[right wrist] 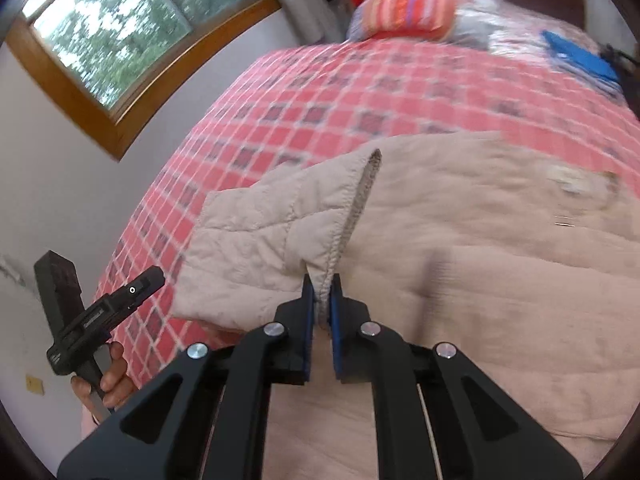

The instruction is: Fold large clothes

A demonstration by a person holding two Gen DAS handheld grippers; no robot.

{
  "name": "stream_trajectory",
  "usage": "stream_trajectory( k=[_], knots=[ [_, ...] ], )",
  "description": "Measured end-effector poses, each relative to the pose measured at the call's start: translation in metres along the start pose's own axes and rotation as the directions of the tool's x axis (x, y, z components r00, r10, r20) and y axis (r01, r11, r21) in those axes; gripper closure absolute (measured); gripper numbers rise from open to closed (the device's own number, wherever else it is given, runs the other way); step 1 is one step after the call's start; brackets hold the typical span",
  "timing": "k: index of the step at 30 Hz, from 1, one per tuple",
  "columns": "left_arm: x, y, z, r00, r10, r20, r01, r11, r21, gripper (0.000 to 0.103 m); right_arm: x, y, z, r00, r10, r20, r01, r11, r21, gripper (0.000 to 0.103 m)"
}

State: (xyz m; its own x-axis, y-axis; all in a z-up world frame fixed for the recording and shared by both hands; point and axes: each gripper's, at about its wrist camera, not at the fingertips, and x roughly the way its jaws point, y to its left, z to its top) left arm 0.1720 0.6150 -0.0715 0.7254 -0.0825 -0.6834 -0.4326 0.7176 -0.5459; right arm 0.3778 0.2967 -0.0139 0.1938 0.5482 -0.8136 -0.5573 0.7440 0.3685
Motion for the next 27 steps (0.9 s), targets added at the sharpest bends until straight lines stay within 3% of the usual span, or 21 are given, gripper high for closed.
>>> stream_trajectory(
  k=[7,12,13,15,18,22,27],
  knots=[
    [0.063,-0.026,0.0,0.991,-0.039,-0.128,0.037,0.999,-0.019,0.052,-0.052,-0.077,-0.018,0.996,-0.07,0.059,0.064,0.993,0.097,0.096],
    [0.091,-0.06,-0.002,0.987,-0.002,-0.162,0.01,0.999,0.043,0.057,-0.057,-0.107,-0.033,0.995,-0.085,0.053,0.077,0.986,0.147,0.096],
    [0.093,-0.068,-0.003,0.987,0.006,-0.161,0.004,0.998,0.06,0.061,-0.056,-0.11,-0.036,0.995,-0.086,0.049,0.077,0.985,0.153,0.096],
    [0.095,-0.08,-0.004,0.986,-0.003,-0.169,0.015,0.997,0.07,0.078,-0.054,-0.118,-0.04,0.996,-0.076,0.042,0.068,0.984,0.167,0.096],
    [0.089,-0.094,-0.006,0.986,-0.025,-0.167,0.037,0.997,0.069,0.085,-0.066,-0.129,-0.046,0.996,-0.068,0.058,0.056,0.981,0.185,0.096],
    [0.073,-0.132,-0.009,0.985,-0.092,-0.145,0.109,0.987,0.117,0.091,-0.097,-0.148,-0.05,0.992,-0.075,0.104,0.052,0.975,0.215,0.096],
    [0.078,-0.19,-0.023,0.975,-0.129,-0.182,0.165,0.965,0.202,0.091,-0.14,-0.183,-0.06,0.979,-0.12,0.166,0.071,0.959,0.276,0.096]
  ],
)
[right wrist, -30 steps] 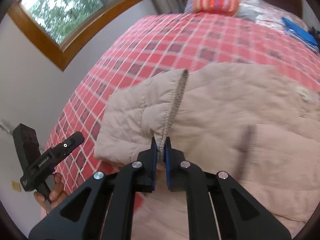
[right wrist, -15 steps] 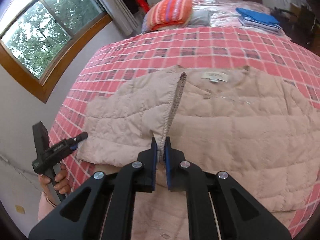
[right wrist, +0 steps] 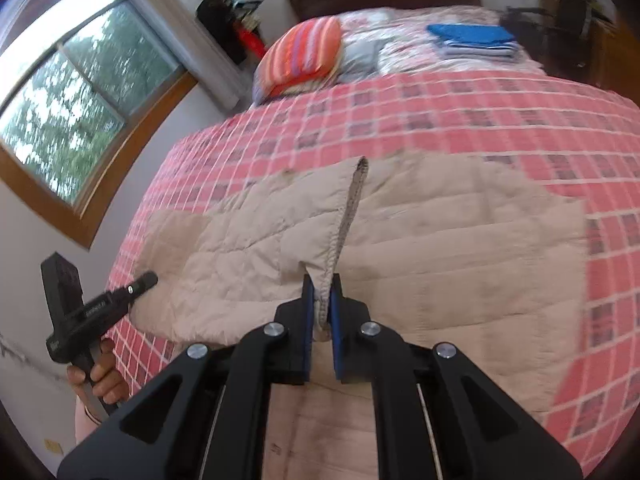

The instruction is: Fold large clothes

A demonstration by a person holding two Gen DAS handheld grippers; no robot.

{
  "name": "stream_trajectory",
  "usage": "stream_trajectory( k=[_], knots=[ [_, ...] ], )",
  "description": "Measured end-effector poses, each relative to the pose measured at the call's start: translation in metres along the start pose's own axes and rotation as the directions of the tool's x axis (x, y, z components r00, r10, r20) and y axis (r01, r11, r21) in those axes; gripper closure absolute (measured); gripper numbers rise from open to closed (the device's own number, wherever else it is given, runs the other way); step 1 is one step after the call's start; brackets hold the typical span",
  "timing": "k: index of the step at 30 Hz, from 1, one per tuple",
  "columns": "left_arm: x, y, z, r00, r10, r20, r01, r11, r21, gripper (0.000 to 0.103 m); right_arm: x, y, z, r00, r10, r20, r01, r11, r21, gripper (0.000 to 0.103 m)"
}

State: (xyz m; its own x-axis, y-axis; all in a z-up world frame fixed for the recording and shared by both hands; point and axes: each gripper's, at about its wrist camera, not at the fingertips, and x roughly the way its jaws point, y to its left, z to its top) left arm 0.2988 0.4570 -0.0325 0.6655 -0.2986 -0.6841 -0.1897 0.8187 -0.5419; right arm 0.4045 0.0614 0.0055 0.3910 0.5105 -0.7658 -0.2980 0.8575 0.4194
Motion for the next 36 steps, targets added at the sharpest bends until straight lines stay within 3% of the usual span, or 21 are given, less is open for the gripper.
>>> stream_trajectory(
  k=[1,4,9,14,19,22,29,32,36],
  knots=[
    [0.006,-0.009,-0.002,1.0,-0.001,-0.016,0.001,1.0,0.018,0.09,-0.006,-0.01,0.0,1.0,-0.006,0.01,0.006,1.0,0.017,0.096],
    [0.026,-0.024,-0.009,0.998,-0.003,-0.059,0.005,0.999,0.043,0.074,-0.02,-0.041,-0.005,0.998,-0.065,0.027,0.063,0.996,0.057,0.096],
    [0.036,-0.022,-0.024,0.997,-0.003,-0.08,0.007,0.999,0.049,0.059,-0.021,-0.09,-0.019,0.993,-0.119,0.004,0.118,0.985,0.124,0.096],
    [0.033,0.007,-0.023,0.991,0.129,-0.04,-0.127,0.991,0.044,0.057,0.007,-0.123,-0.041,0.988,-0.137,-0.074,0.148,0.974,0.17,0.096],
    [0.048,0.028,-0.022,0.987,0.121,-0.102,-0.122,0.993,-0.004,0.058,0.03,-0.132,-0.057,0.984,-0.129,-0.121,0.151,0.971,0.186,0.095],
    [0.048,0.024,-0.025,0.984,0.151,-0.098,-0.15,0.989,0.021,0.058,0.026,-0.13,-0.056,0.984,-0.129,-0.126,0.149,0.974,0.17,0.09],
    [0.009,-0.012,-0.037,0.988,0.154,-0.006,-0.151,0.978,0.147,0.055,-0.029,-0.103,-0.049,0.992,-0.129,0.009,0.127,0.986,0.105,0.09],
    [0.012,-0.016,-0.04,0.987,0.162,-0.018,-0.157,0.974,0.165,0.054,-0.02,-0.089,-0.048,0.99,-0.138,-0.015,0.138,0.988,0.063,0.09],
    [0.03,-0.004,-0.046,0.974,0.217,-0.059,-0.206,0.966,0.158,0.054,0.008,-0.097,-0.053,0.985,-0.151,-0.086,0.159,0.982,0.097,0.09]
  ],
)
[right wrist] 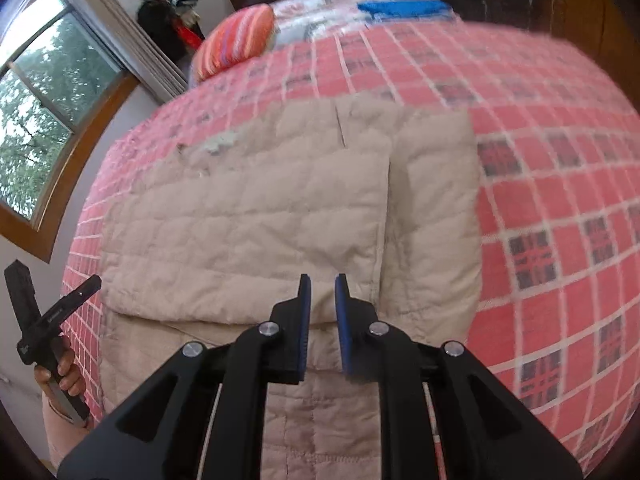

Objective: Fold large clothes
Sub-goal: 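Open the right tool and release the folded coat edge, then grasp the folded coat edge with the left tool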

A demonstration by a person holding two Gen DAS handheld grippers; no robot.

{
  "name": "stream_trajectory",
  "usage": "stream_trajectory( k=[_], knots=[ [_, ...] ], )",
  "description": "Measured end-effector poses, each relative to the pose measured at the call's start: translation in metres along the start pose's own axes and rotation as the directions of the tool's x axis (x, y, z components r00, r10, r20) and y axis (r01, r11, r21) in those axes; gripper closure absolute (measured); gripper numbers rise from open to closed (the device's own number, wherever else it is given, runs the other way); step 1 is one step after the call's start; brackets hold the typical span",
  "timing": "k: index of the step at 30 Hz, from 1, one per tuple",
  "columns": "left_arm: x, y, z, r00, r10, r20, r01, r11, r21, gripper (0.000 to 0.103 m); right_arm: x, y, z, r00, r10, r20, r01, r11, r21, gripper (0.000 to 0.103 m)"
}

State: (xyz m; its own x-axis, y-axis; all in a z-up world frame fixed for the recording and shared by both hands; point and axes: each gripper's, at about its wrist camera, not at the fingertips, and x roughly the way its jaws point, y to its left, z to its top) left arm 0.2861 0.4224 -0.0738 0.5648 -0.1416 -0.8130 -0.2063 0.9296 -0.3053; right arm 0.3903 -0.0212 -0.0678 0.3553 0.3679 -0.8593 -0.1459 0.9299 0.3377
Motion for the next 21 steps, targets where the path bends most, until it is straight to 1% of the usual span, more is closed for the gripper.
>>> stream_trajectory(
  k=[2,3,4,6,7,8,9,10,11,12,13,14,15,16,18,21],
  knots=[
    [0.012,0.008,-0.002,0.999,-0.012,-0.031,0.011,1.0,-0.02,0.055,0.017,-0.009,-0.003,0.999,-0.008,-0.036,0.009,1.0,0.029,0.093],
    [0.016,0.011,-0.003,0.999,-0.02,-0.038,0.019,0.999,-0.028,0.055,0.022,-0.013,-0.005,0.999,0.002,-0.048,0.0,0.999,0.041,0.094],
    [0.018,0.013,-0.004,0.999,-0.03,-0.041,0.028,0.999,-0.037,0.055,0.028,-0.015,-0.006,0.998,0.014,-0.059,-0.01,0.998,0.055,0.095],
    [0.019,0.014,-0.004,0.999,-0.032,-0.041,0.03,0.999,-0.045,0.055,0.035,-0.015,-0.008,0.998,0.009,-0.067,-0.005,0.998,0.059,0.095],
    [0.016,0.013,-0.004,0.999,-0.026,-0.043,0.025,0.999,-0.043,0.055,0.033,-0.013,-0.008,0.998,0.0,-0.062,0.004,0.999,0.054,0.093],
    [0.011,0.011,-0.005,0.999,-0.022,-0.045,0.02,0.999,-0.04,0.055,0.026,-0.01,-0.01,0.999,0.011,-0.053,-0.008,0.999,0.053,0.09],
    [0.005,0.01,-0.006,0.999,-0.021,-0.046,0.02,0.999,-0.035,0.055,0.019,-0.007,-0.012,0.998,0.031,-0.045,-0.028,0.998,0.049,0.088],
    [-0.008,0.008,-0.009,0.999,-0.026,-0.038,0.026,1.0,-0.012,0.054,0.01,-0.005,-0.015,0.998,0.053,-0.035,-0.052,0.998,0.04,0.086],
    [-0.018,0.008,-0.01,0.999,-0.025,-0.033,0.025,1.0,0.007,0.045,-0.005,-0.001,-0.022,0.997,0.08,-0.016,-0.08,0.997,0.015,0.084],
    [-0.033,0.009,-0.015,1.0,-0.013,-0.026,0.014,0.999,0.033,0.03,-0.016,0.001,-0.029,0.996,0.088,-0.007,-0.088,0.996,-0.008,0.08],
    [-0.049,0.011,-0.022,1.0,-0.008,-0.014,0.009,0.998,0.058,0.027,-0.03,0.004,-0.04,0.996,0.09,0.003,-0.09,0.995,-0.042,0.075],
    [-0.061,0.014,-0.029,1.0,-0.013,-0.008,0.014,0.997,0.077,0.024,-0.041,0.004,-0.048,0.996,0.087,0.01,-0.086,0.994,-0.063,0.073],
    [-0.075,0.02,-0.039,1.0,-0.006,-0.014,0.007,0.995,0.099,0.021,-0.056,0.003,-0.062,0.996,0.084,0.02,-0.082,0.992,-0.093,0.067],
    [-0.088,0.029,-0.051,0.999,0.019,-0.028,-0.016,0.993,0.113,0.02,-0.07,0.0,-0.08,0.996,0.083,0.027,-0.08,0.99,-0.117,0.061],
    [-0.107,0.045,-0.074,0.998,0.039,-0.04,-0.034,0.992,0.125,0.02,-0.088,-0.009,-0.108,0.997,0.077,0.026,-0.073,0.988,-0.133,0.059],
    [-0.131,0.072,-0.115,0.995,0.038,-0.097,-0.027,0.993,0.112,0.019,-0.106,-0.029,-0.157,0.999,0.047,0.001,-0.046,0.992,-0.121,0.059]
  ],
)
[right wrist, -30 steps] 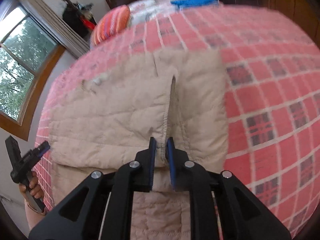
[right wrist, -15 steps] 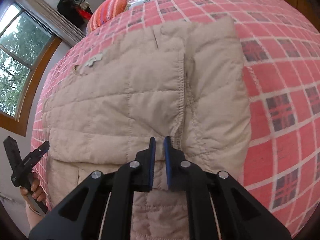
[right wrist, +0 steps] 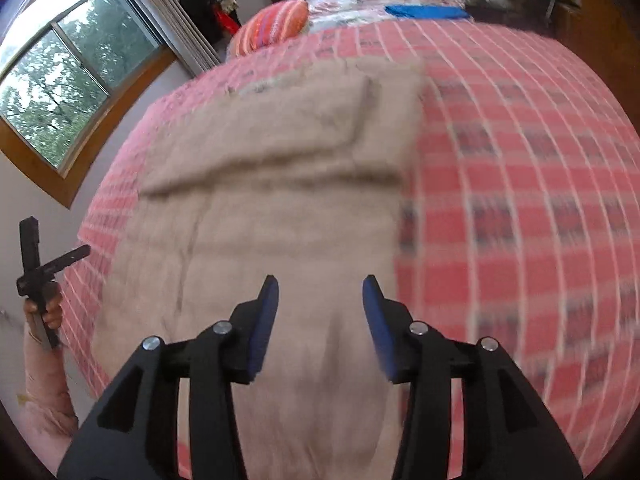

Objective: Fold large clothes
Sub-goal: 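Grasp the folded coat edge with the left tool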

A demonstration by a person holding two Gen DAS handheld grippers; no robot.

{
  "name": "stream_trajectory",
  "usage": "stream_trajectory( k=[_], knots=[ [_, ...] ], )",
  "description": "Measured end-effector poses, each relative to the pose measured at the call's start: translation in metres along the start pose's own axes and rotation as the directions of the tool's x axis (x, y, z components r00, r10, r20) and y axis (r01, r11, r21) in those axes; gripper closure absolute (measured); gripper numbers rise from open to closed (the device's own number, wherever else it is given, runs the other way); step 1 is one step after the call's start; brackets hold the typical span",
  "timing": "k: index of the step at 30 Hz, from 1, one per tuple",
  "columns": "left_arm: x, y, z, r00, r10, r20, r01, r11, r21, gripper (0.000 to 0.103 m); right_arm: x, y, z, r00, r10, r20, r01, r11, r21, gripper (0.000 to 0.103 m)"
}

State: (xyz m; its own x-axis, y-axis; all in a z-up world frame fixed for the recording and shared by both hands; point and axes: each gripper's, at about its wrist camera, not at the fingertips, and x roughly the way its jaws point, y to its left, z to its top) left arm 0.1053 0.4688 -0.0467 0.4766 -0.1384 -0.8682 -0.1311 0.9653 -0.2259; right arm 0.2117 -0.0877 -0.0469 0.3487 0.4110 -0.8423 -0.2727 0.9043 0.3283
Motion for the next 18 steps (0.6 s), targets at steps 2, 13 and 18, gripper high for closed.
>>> stream_trajectory(
  k=[2,13,18],
  knots=[
    [-0.006,0.008,-0.026,1.0,-0.018,-0.026,0.018,1.0,-0.008,0.019,-0.009,-0.005,-0.025,1.0,-0.006,-0.02,0.006,1.0,0.014,0.058],
    [-0.006,0.014,-0.119,0.99,-0.057,-0.128,0.05,0.997,-0.056,0.019,-0.022,-0.027,-0.123,0.995,-0.022,-0.099,0.033,0.994,0.109,0.047],
    [-0.003,0.008,-0.124,0.989,-0.078,-0.126,0.072,0.996,-0.052,0.019,-0.019,-0.03,-0.129,0.996,0.005,-0.087,0.005,0.993,0.114,0.047]
  ],
)
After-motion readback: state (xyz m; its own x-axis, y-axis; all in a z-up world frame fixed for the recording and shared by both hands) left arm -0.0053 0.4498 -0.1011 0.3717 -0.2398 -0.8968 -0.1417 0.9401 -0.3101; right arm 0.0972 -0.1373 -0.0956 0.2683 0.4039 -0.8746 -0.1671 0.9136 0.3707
